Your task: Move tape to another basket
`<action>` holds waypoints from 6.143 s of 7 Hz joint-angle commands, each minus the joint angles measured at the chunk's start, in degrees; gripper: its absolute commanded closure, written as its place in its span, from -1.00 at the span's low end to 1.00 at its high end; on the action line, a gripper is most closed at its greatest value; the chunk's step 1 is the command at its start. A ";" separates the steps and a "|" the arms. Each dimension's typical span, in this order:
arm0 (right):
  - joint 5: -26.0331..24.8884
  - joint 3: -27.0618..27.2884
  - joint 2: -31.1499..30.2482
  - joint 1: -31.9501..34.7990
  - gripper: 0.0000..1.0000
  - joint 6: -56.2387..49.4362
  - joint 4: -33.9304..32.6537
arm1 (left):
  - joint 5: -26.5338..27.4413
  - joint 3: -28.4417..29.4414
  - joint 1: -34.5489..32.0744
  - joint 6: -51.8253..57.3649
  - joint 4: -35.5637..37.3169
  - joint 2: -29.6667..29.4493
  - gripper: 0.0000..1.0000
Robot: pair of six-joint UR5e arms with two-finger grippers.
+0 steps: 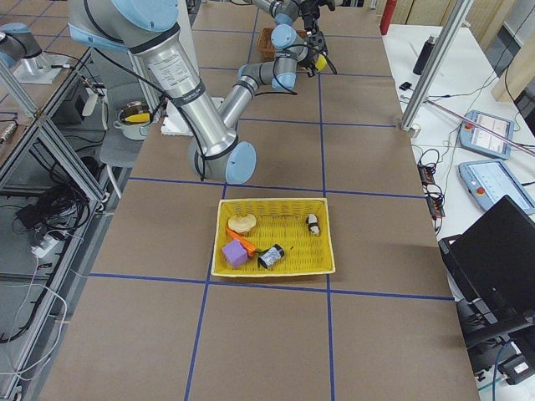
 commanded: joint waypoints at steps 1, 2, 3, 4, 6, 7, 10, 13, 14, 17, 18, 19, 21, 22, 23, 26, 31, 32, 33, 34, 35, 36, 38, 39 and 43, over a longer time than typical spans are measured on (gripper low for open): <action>0.09 0.56 -0.16 -0.13 0.99 -0.07 0.30 | 0.01 0.08 0.07 0.13 -0.03 0.03 1.00; 0.00 0.83 -0.24 -0.13 -0.56 -0.07 0.31 | 0.10 0.08 0.07 0.13 0.06 0.03 1.00; 0.00 1.70 -0.51 -0.22 -1.00 0.37 0.31 | 0.10 0.08 0.07 0.13 0.06 0.12 1.00; 0.43 2.93 -0.94 -0.22 -1.00 0.81 0.31 | 0.10 0.16 0.07 0.13 0.06 0.21 1.00; 0.88 3.81 -1.04 0.22 -1.00 0.81 -0.04 | 0.36 0.16 -0.11 0.04 0.06 0.56 1.00; 2.79 3.99 -1.30 1.62 -1.00 0.81 -0.22 | 0.36 0.16 -0.28 -0.22 0.06 0.65 1.00; 12.19 3.56 -5.07 10.30 -1.00 0.03 -2.83 | 0.27 -0.27 -1.34 -7.91 -1.59 1.61 1.00; 23.09 1.81 -5.25 21.98 -1.00 -10.83 -18.10 | -0.43 -2.37 -4.93 -19.97 -7.94 9.06 1.00; 24.59 -0.12 -5.43 24.80 -1.00 -15.84 -20.94 | -2.69 -2.99 -6.77 -22.00 -7.94 10.91 1.00; 30.39 -2.68 -11.38 34.47 -1.00 -34.90 -25.61 | -9.48 -3.00 -14.25 -21.76 -14.04 18.72 1.00; 31.89 -2.69 -13.06 37.02 -1.00 -39.31 -27.36 | -9.66 -3.00 -16.43 -21.84 -16.09 21.89 1.00; 32.86 -2.69 -15.17 39.31 -1.00 -43.79 -29.38 | -9.74 -3.00 -18.20 -21.84 -17.76 25.92 1.00; 33.22 -2.69 -18.25 44.76 -1.00 -57.12 -39.09 | -9.66 -2.74 -20.15 -22.54 -22.40 35.75 1.00; 32.53 -2.95 -18.52 48.44 -1.00 -67.64 -47.60 | -9.48 -2.22 -20.23 -24.72 -25.57 39.55 1.00; 31.91 -3.12 -19.74 51.26 -1.00 -75.75 -53.60 | -9.57 -2.04 -20.24 -30.66 -27.34 40.72 1.00; 24.87 -3.13 -28.87 53.39 -1.00 -85.56 -54.10 | -8.96 11.79 -19.97 -31.95 -39.85 41.53 1.00; 28.39 -2.95 -29.87 54.80 -1.00 -85.50 -54.10 | -3.96 18.36 -19.71 -28.18 -44.94 39.77 0.99; 28.39 -2.95 -29.86 54.80 -1.00 -85.41 -54.10 | -3.94 18.62 -19.53 -24.60 -44.76 39.41 0.57; 28.39 -3.04 -29.86 54.80 -1.00 -85.32 -54.10 | -4.03 19.66 -19.53 -21.44 -44.76 39.32 0.39; 28.39 -3.12 -29.86 54.80 -1.00 -85.23 -54.10 | -3.94 19.76 -19.36 -20.19 -44.59 38.97 -0.25; 28.39 -3.04 -29.86 54.80 -1.00 -85.23 -54.10 | -3.94 19.85 -19.27 -20.17 -44.59 38.71 -0.53; 28.39 -3.12 -29.86 54.80 -1.00 -85.23 -54.10 | -3.94 19.85 -19.01 -20.17 -44.59 38.71 -0.64; 28.30 -3.04 -29.95 54.80 -1.00 -85.06 -54.10 | -3.94 19.68 -18.92 -20.17 -44.76 38.71 -0.94; 28.30 -3.04 -29.95 54.80 -1.00 -85.06 -54.10 | -4.38 18.89 -19.00 -19.91 -44.76 38.45 -0.94; 28.30 -2.77 -30.13 54.80 -1.00 -85.06 -54.10 | -4.12 14.34 -27.33 8.04 -31.83 37.74 -0.96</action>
